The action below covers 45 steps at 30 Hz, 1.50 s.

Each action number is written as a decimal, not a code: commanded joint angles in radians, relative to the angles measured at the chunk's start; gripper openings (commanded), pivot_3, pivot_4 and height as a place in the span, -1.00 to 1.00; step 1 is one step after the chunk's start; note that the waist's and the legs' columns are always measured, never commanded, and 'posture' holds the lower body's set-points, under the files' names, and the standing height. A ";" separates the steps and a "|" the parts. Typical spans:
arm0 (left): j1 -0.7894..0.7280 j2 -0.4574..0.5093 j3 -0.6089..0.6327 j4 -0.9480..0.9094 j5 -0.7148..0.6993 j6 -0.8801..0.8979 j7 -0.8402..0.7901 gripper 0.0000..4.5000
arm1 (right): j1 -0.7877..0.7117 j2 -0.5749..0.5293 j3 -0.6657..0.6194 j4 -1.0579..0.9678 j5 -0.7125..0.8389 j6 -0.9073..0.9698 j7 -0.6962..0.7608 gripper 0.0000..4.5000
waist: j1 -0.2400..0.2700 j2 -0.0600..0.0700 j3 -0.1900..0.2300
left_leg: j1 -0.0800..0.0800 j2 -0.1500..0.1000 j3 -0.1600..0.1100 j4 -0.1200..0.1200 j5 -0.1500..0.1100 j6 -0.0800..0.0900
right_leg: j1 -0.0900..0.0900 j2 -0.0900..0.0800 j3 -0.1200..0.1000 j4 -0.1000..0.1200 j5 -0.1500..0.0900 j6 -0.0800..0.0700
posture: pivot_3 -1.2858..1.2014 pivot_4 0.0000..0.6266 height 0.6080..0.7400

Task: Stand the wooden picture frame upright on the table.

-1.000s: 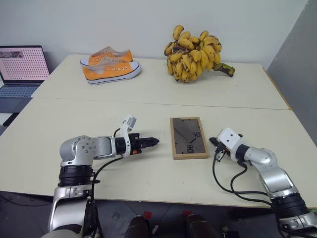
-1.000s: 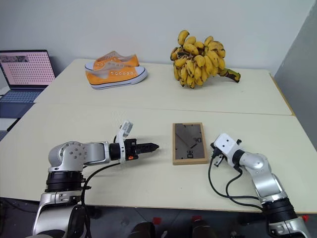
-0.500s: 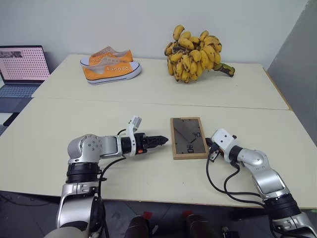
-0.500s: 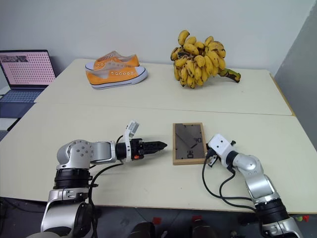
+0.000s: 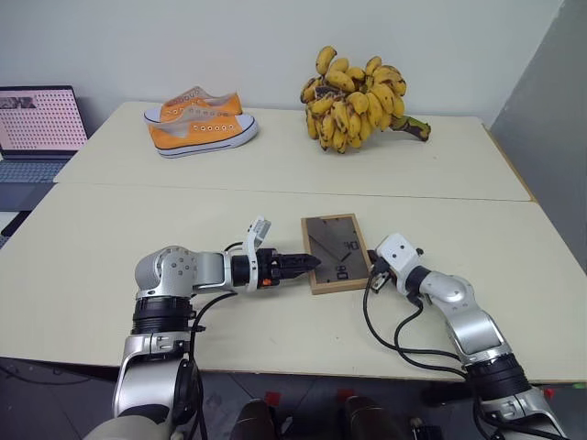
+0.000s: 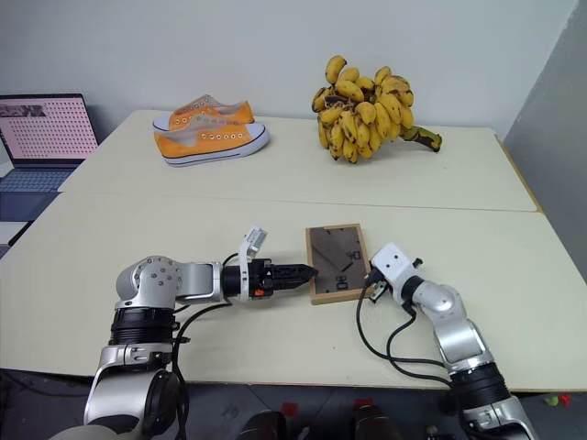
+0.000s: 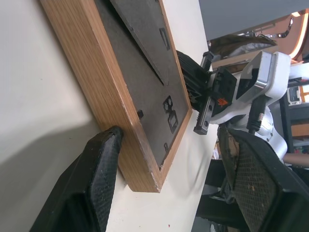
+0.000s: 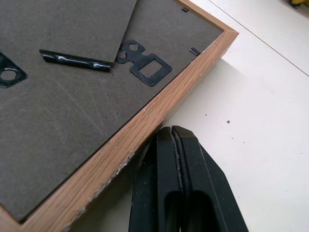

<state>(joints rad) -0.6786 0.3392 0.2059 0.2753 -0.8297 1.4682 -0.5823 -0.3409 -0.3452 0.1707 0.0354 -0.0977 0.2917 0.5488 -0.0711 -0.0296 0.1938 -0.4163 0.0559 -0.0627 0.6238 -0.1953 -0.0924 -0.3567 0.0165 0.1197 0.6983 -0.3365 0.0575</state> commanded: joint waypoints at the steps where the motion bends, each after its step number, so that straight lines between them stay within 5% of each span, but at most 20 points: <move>1: -0.040 -0.026 0.020 0.013 -0.011 -0.013 -0.010 0.50 | -0.023 0.037 0.052 -0.045 0.005 -0.003 0.009 -1.00 | -0.002 0.000 0.000 | 0.000 0.000 0.000 0.000 0.000 0.000 | 0.000 0.000 0.000 0.000 0.000 0.000 | 0.03 -0.52 1.00; 14: 0.038 0.037 0.106 -0.095 -0.047 0.146 0.140 0.50 | 0.004 -0.081 0.010 -0.002 0.002 -0.061 0.046 -1.00 | -0.008 0.000 0.000 | 0.000 0.000 0.000 -0.001 0.000 0.000 | 0.000 -0.001 0.000 -0.001 0.000 0.000 | 0.03 -0.52 1.00; 27: -0.053 -0.086 0.190 -0.015 0.025 0.117 0.245 0.50 | -0.034 0.087 0.051 -0.043 0.006 0.024 -0.037 -1.00 | -0.013 0.000 0.000 | 0.000 -0.001 -0.001 -0.001 0.000 0.000 | 0.000 -0.001 0.000 0.000 0.000 0.001 | 0.03 -0.52 1.00; 39: -0.079 -0.099 0.209 0.016 0.043 0.108 0.232 0.50 | -0.034 0.080 0.030 -0.049 0.006 0.047 -0.061 -1.00 | -0.009 0.000 0.000 | -0.001 -0.003 -0.001 -0.001 0.000 0.000 | 0.000 -0.002 -0.001 -0.001 0.000 0.001 | 0.03 -0.52 1.00; 45: -0.105 -0.108 0.260 0.026 0.012 0.118 0.211 -0.04 | -0.040 0.047 0.023 -0.026 0.005 0.027 -0.057 -1.00 | -0.009 0.000 0.000 | -0.002 -0.004 -0.002 -0.001 0.000 0.000 | -0.001 -0.003 -0.001 -0.001 0.000 0.001 | 0.03 -0.52 1.00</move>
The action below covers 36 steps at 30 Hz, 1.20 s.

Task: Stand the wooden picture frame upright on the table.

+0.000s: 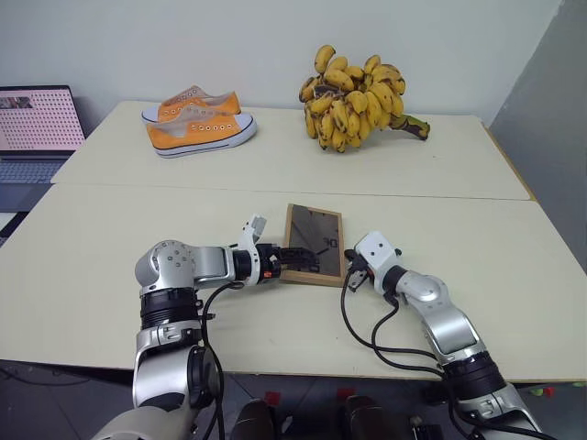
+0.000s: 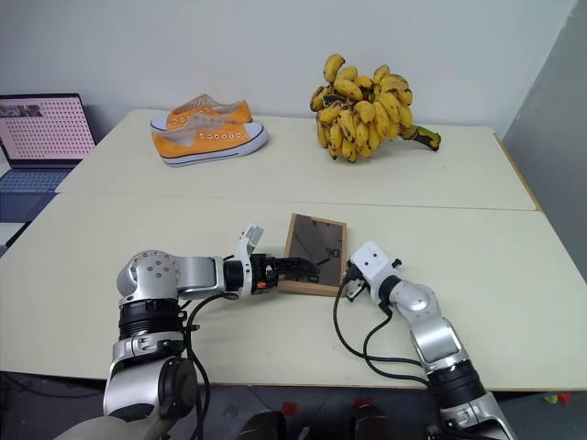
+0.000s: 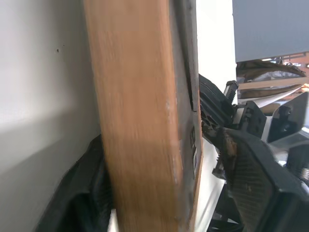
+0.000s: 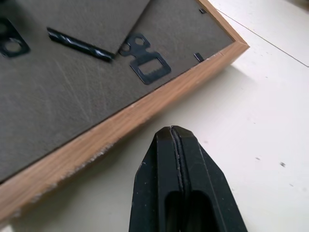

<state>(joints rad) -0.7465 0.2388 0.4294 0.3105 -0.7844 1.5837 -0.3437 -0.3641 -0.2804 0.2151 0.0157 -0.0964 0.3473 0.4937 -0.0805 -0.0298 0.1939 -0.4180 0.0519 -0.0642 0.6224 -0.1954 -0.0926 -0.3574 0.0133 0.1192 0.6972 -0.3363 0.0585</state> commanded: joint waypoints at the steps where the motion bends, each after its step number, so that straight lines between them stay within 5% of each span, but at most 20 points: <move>1: -0.039 -0.009 0.040 -0.007 -0.032 0.002 -0.028 -0.10 | -0.019 -0.020 -0.022 -0.001 0.004 -0.032 -0.002 -1.00 | 0.000 0.000 0.000 | 0.000 0.000 0.000 0.000 0.000 0.000 | 0.000 0.000 0.000 0.000 0.000 0.000 | 0.03 -0.52 1.00; 5: -0.041 -0.015 0.058 -0.008 -0.030 0.005 -0.032 -0.43 | -0.021 -0.035 -0.023 0.010 0.005 -0.046 -0.002 -1.00 | 0.000 0.000 0.000 | 0.000 -0.001 0.000 -0.001 0.000 0.000 | 0.000 -0.001 0.000 0.000 0.000 0.000 | 0.03 -0.52 1.00; 13: -0.061 -0.011 0.090 -0.028 -0.053 -0.011 -0.061 -0.43 | -0.012 -0.086 -0.065 0.023 0.015 -0.064 -0.002 -1.00 | 0.000 0.000 0.000 | -0.001 -0.002 0.000 -0.001 0.000 0.000 | 0.000 -0.001 0.000 -0.001 0.000 0.000 | 0.03 -0.52 1.00; 21: -0.064 0.127 -0.027 -0.177 -0.044 -0.237 -0.244 -0.43 | -0.056 -0.224 -0.243 -0.055 0.122 0.007 0.050 -1.00 | 0.004 -0.001 0.002 | -0.003 -0.003 0.000 -0.003 0.000 0.000 | -0.003 -0.003 0.000 -0.001 0.000 0.000 | 0.03 -0.52 1.00; 25: -0.034 0.225 -0.128 -0.348 -0.032 -0.364 -0.367 -0.43 | -0.248 -0.239 -0.373 -0.214 0.328 0.237 0.080 -0.68 | -0.003 0.003 0.008 | -0.009 -0.003 0.001 -0.005 0.002 -0.003 | -0.011 -0.003 0.002 0.000 0.000 0.000 | 0.03 -0.52 1.00; 31: -0.036 0.243 -0.140 -0.392 -0.072 -0.373 -0.375 -0.43 | -0.544 -0.109 -0.470 -0.305 0.569 0.510 -0.033 -0.03 | 0.001 0.002 0.008 | -0.013 -0.002 -0.002 -0.009 0.005 -0.005 | -0.017 -0.002 -0.002 0.000 0.001 0.000 | 0.03 -0.52 1.00; 36: -0.040 0.238 -0.155 -0.421 -0.093 -0.371 -0.366 -0.43 | -0.637 -0.021 -0.521 -0.289 0.700 0.628 -0.117 -0.03 | 0.017 0.002 0.008 | -0.016 -0.005 -0.004 -0.010 0.004 -0.003 | -0.018 -0.005 -0.004 0.000 0.001 0.000 | 0.03 -0.52 1.00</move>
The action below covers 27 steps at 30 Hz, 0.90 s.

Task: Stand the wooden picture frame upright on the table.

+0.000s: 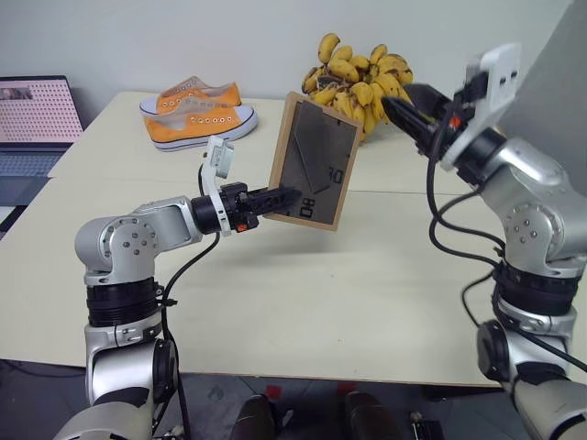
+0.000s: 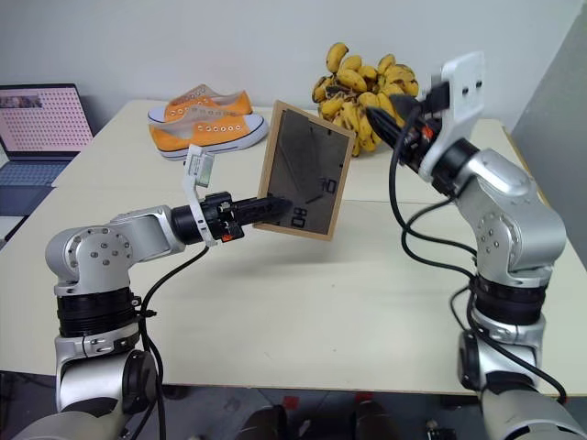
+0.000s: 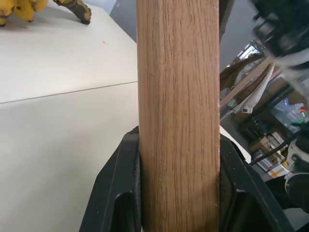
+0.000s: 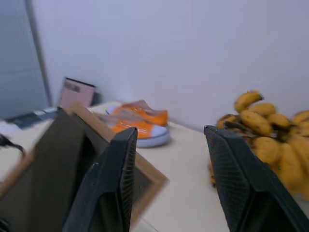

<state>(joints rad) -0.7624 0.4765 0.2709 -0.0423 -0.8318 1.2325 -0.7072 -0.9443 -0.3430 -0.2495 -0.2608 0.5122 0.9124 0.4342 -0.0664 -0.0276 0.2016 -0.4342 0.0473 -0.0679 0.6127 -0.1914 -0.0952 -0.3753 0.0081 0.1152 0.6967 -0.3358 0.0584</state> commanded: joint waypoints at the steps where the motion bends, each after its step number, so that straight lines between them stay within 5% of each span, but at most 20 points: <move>1: -0.026 -0.001 0.000 -0.074 -0.047 -0.019 -0.001 -0.43 | -0.063 0.056 -0.055 -0.008 0.108 0.075 -0.068 -0.03 | 0.008 0.000 0.000 | 0.000 0.000 0.000 0.000 0.000 0.000 | 0.000 0.000 0.000 0.000 0.000 0.000 | 0.03 -0.52 1.00; 14: -0.061 0.008 -0.022 -0.095 -0.089 -0.021 0.009 -0.43 | 0.071 0.146 0.022 -0.055 0.204 0.147 -0.131 -0.03 | 0.009 0.000 0.000 | 0.000 0.000 0.000 0.000 0.001 0.001 | -0.001 0.000 -0.002 0.001 0.000 0.000 | 0.03 -0.52 1.00; 27: -0.119 0.026 -0.126 0.101 0.036 -0.167 -0.094 -0.43 | 0.084 0.236 0.050 -0.123 0.270 0.195 -0.246 -0.03 | 0.009 0.000 0.000 | 0.000 0.000 -0.001 0.000 0.001 0.001 | -0.001 0.000 -0.002 0.001 0.000 0.000 | 0.03 -0.52 1.00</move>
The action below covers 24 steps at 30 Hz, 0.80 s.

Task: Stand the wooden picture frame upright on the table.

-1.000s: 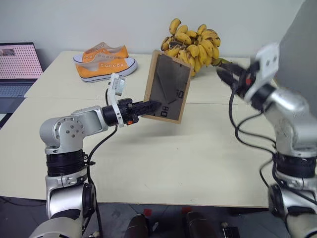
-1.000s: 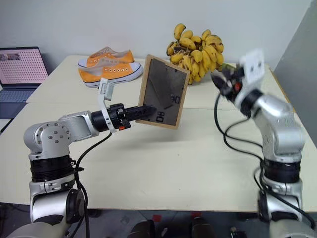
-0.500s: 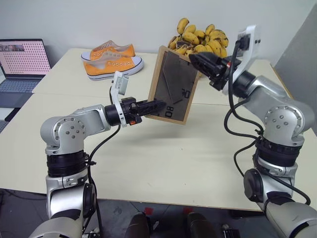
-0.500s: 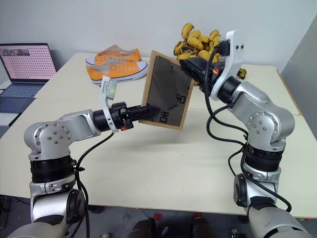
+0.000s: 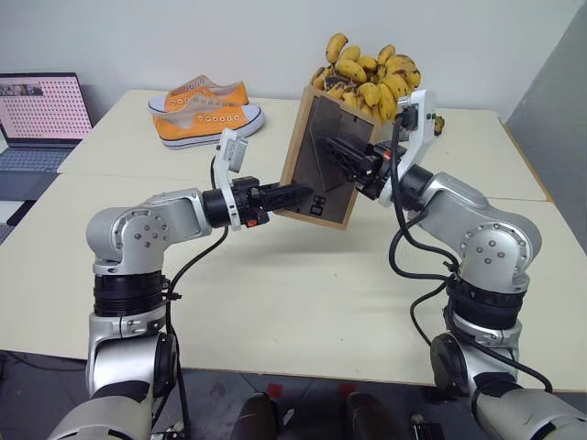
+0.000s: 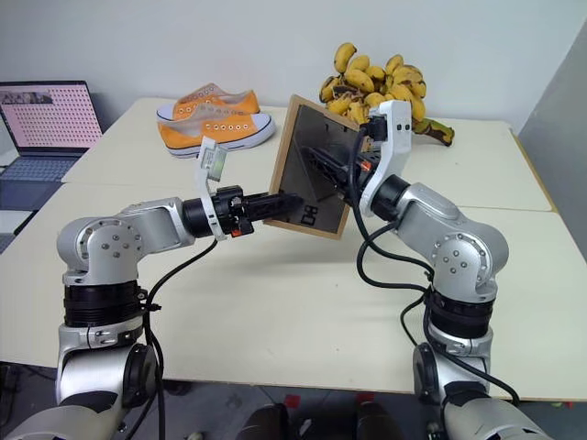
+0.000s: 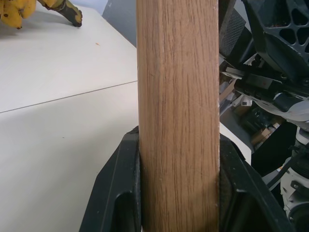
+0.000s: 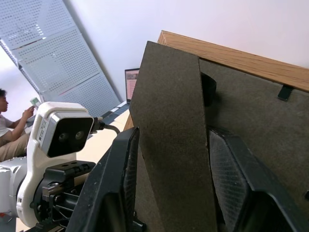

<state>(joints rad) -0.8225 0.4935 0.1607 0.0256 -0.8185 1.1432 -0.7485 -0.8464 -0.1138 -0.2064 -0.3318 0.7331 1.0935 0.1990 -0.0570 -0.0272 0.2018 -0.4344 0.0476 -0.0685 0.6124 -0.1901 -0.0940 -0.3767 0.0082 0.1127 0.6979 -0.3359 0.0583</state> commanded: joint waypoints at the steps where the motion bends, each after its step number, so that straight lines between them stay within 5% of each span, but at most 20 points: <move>1: -0.064 0.013 -0.024 0.059 0.039 -0.093 -0.063 -0.43 | -0.013 0.004 0.004 -0.058 0.053 0.019 -0.017 -0.03 | 0.000 0.000 0.000 | 0.000 0.000 0.000 0.000 0.000 0.000 | 0.000 0.000 0.000 0.000 0.000 0.000 | 0.03 -0.52 1.00; 9: -0.120 0.041 -0.042 0.243 0.132 -0.195 -0.125 -0.43 | 0.036 -0.042 -0.033 -0.110 0.074 0.046 -0.054 -0.03 | 0.000 0.000 0.000 | 0.000 0.000 0.000 -0.001 0.000 0.000 | -0.001 0.000 0.000 0.000 0.000 0.000 | 0.03 -0.52 1.00; 18: -0.151 0.025 -0.040 0.230 0.127 -0.178 -0.146 -0.43 | 0.071 -0.120 0.014 -0.074 -0.003 -0.024 -0.034 -0.03 | 0.000 0.000 0.000 | -0.002 0.000 0.000 -0.001 0.000 0.000 | -0.003 0.000 -0.001 0.000 0.000 0.000 | 0.03 -0.52 1.00; 24: -0.146 0.029 -0.032 0.216 0.122 -0.158 -0.145 -0.43 | 0.114 -0.312 0.114 -0.085 -0.138 -0.115 0.064 0.48 | 0.000 0.000 0.000 | -0.002 0.000 0.000 -0.001 0.001 0.001 | -0.003 0.000 -0.001 0.000 0.000 0.000 | 0.03 -0.52 1.00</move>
<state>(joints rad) -0.9344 0.5133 0.1022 0.2997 -0.6669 0.9804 -0.8794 -0.7569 -0.3490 -0.1198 -0.3806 0.6579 1.0525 0.2015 -0.0570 -0.0272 0.2018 -0.4368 0.0475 -0.0685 0.6117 -0.1895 -0.0930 -0.3794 0.0082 0.1120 0.6982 -0.3360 0.0581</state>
